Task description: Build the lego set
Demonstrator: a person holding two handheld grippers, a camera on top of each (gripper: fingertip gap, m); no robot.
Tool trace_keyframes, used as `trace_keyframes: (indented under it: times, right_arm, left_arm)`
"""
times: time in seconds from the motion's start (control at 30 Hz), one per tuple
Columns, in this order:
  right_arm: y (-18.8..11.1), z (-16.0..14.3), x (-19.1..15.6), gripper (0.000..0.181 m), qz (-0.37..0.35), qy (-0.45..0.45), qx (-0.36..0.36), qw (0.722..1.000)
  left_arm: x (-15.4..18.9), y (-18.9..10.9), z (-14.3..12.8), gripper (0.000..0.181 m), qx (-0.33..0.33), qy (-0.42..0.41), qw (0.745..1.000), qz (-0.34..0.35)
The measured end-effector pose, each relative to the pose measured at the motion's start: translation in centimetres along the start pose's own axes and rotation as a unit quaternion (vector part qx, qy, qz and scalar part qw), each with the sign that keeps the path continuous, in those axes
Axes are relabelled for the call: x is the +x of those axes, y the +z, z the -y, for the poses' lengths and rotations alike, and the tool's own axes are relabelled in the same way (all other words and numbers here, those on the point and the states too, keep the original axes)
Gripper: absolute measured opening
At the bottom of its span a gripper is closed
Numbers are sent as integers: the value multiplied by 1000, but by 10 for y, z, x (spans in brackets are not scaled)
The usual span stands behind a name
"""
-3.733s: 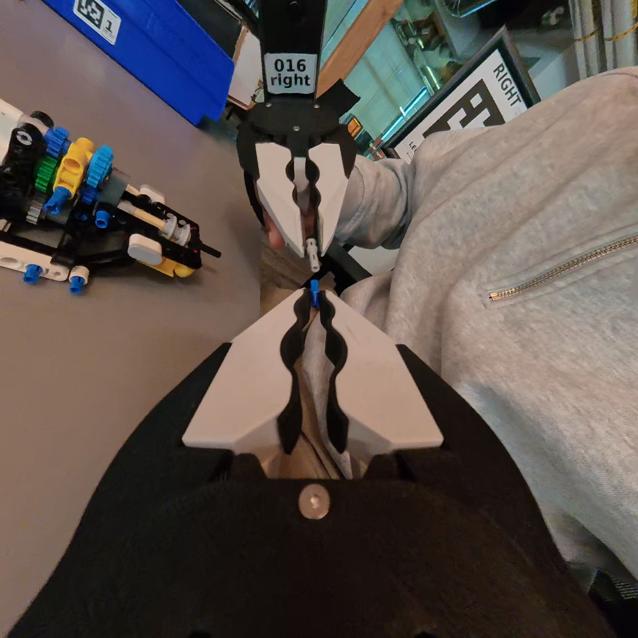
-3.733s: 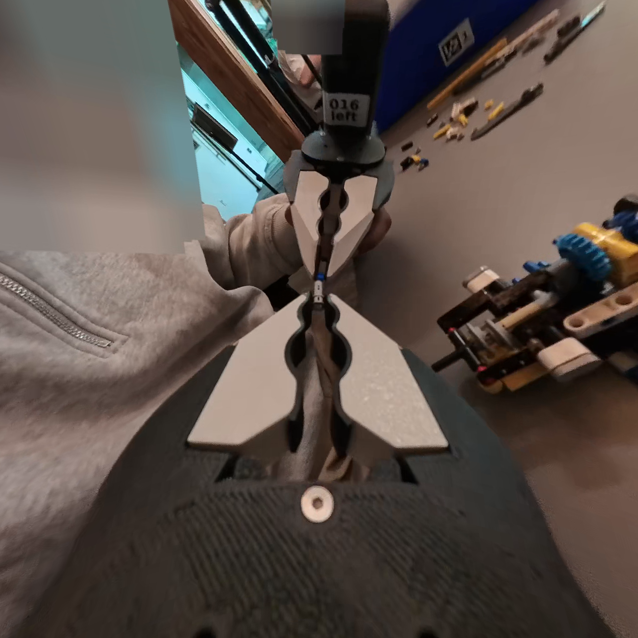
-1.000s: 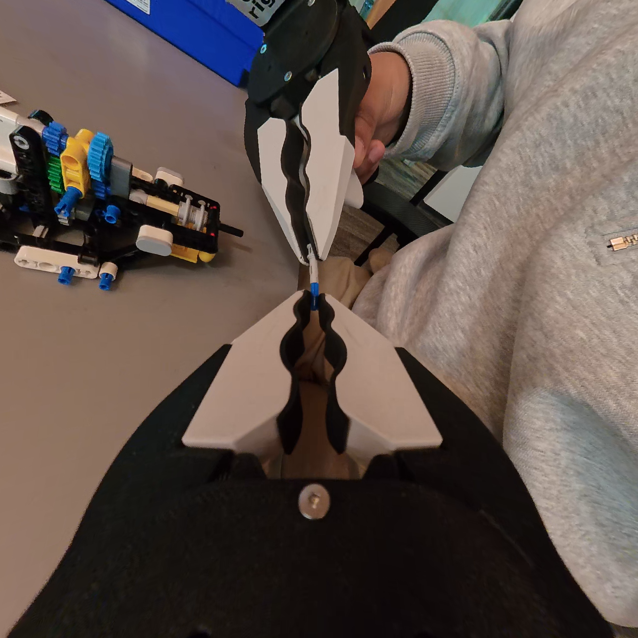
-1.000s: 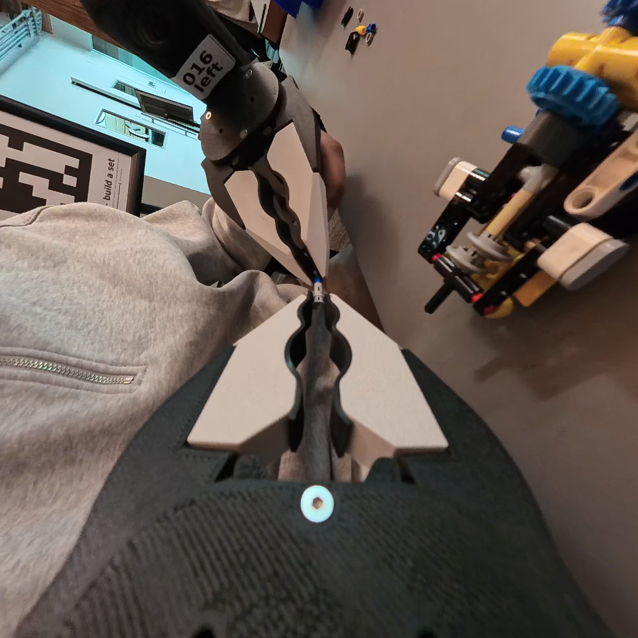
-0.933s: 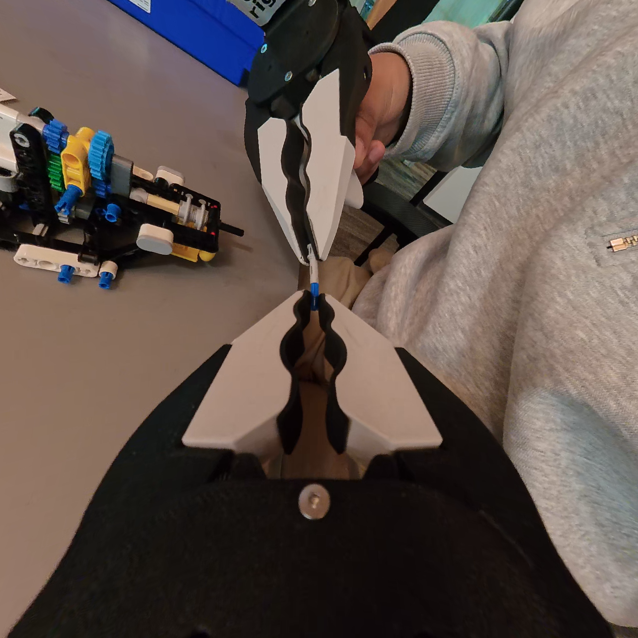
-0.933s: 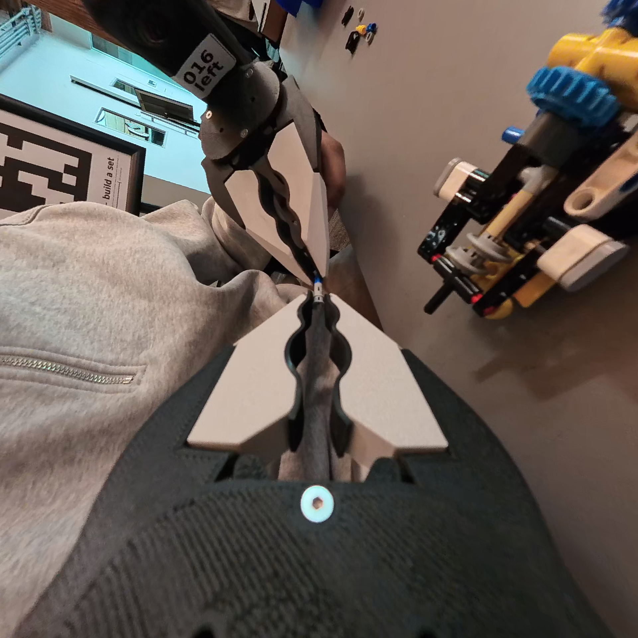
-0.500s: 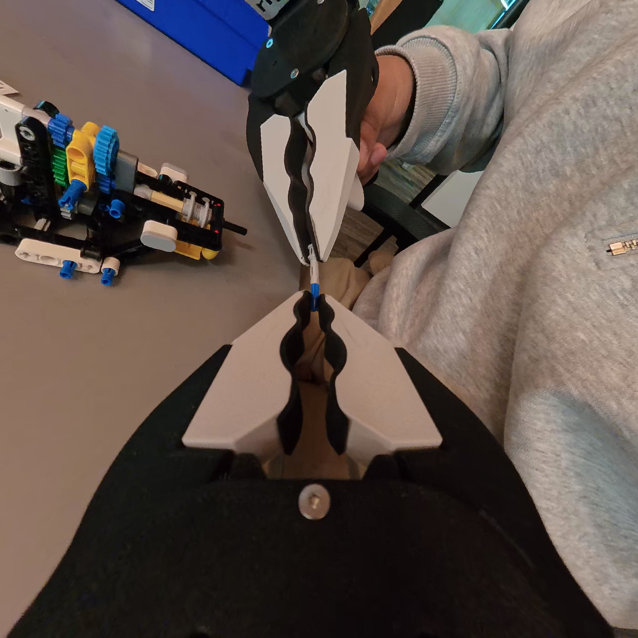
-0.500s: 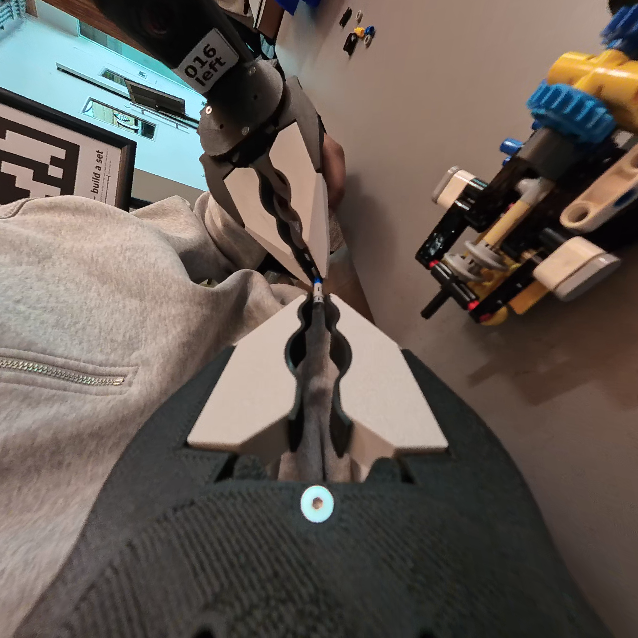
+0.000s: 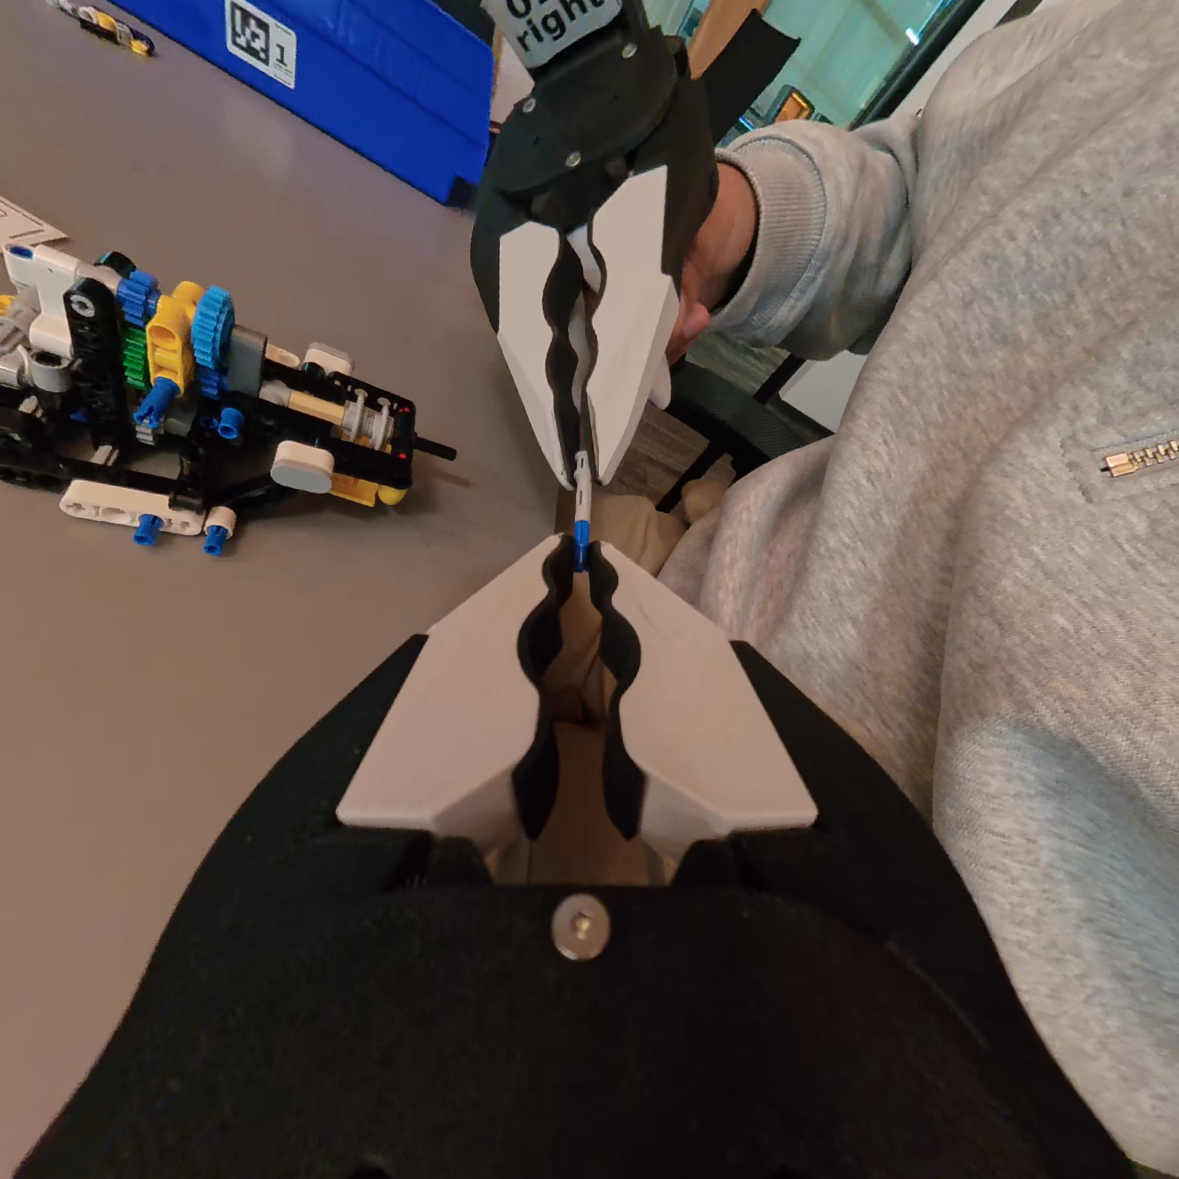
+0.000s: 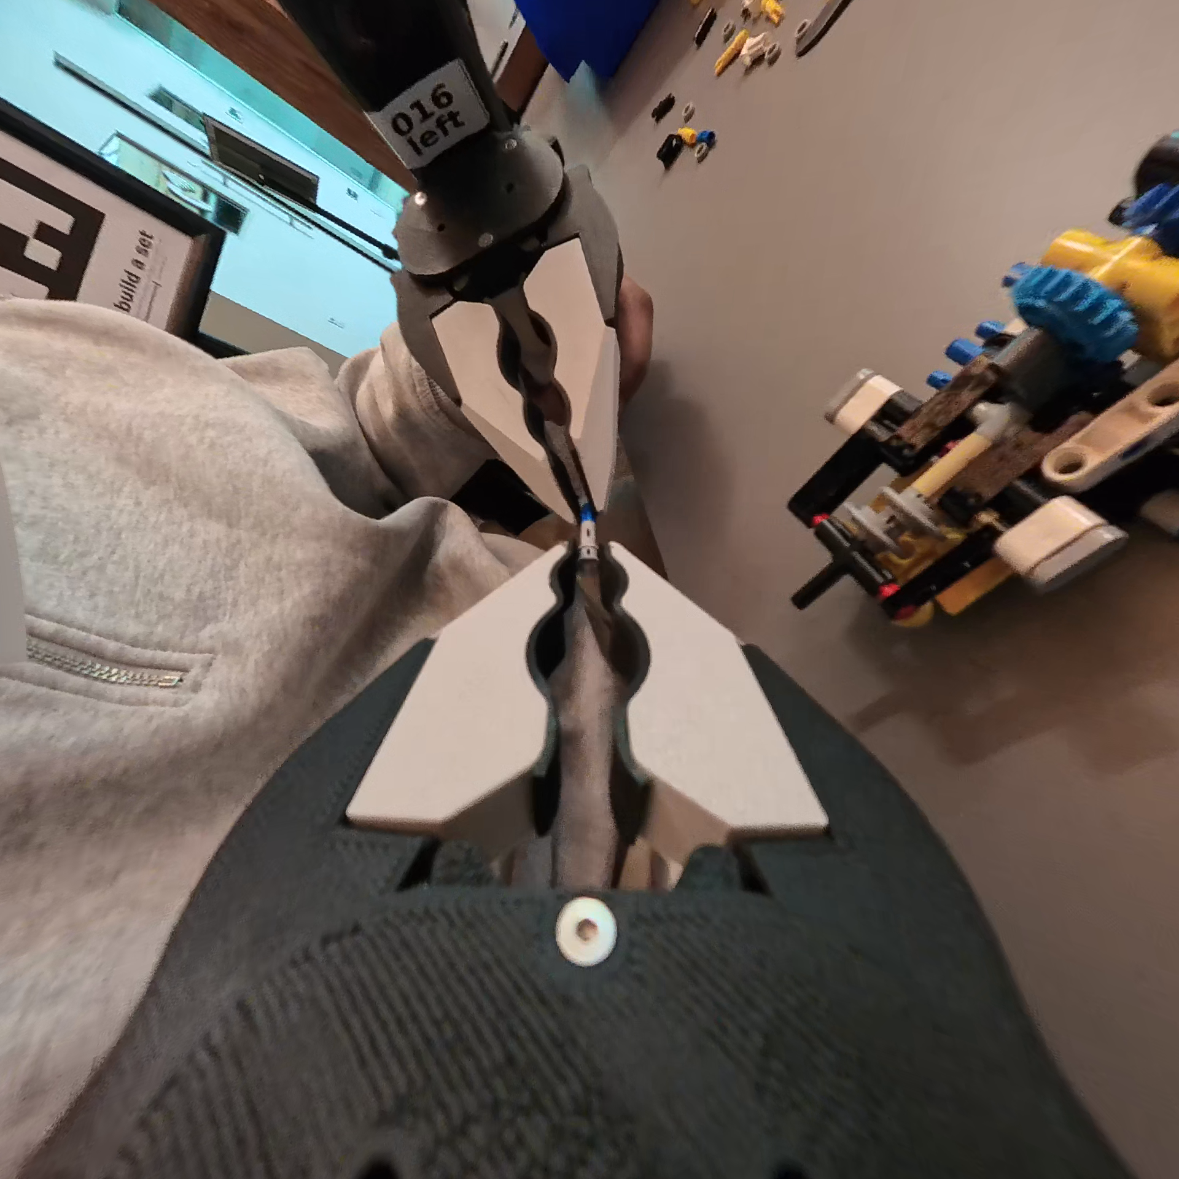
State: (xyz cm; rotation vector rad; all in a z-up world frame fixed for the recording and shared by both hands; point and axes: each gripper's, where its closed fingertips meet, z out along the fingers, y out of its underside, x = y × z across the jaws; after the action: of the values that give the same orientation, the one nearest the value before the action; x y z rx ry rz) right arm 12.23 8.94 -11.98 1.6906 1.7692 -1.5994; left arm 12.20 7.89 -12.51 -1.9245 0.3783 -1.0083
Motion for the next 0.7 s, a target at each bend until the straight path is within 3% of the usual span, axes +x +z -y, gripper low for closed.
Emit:
trace_keyframes:
  times: [0.2,0.33,0.47,0.7]
  right_arm:
    - [2,-6,2,5,-16,-1,-32,999]
    - [6,-13,16,5,-58,-24,-64,996]
    - [4,-6,15,5,-63,-33,-56,996]
    - [5,-13,17,5,-57,-44,-71,995]
  left_arm:
    - [0,3,-5,2,-16,15,1000,9]
    - [-11,12,-19,1,-58,54,995,54]
    - [-14,8,-13,1,-36,37,997,57]
    - [-12,12,-18,1,-53,53,995,60]
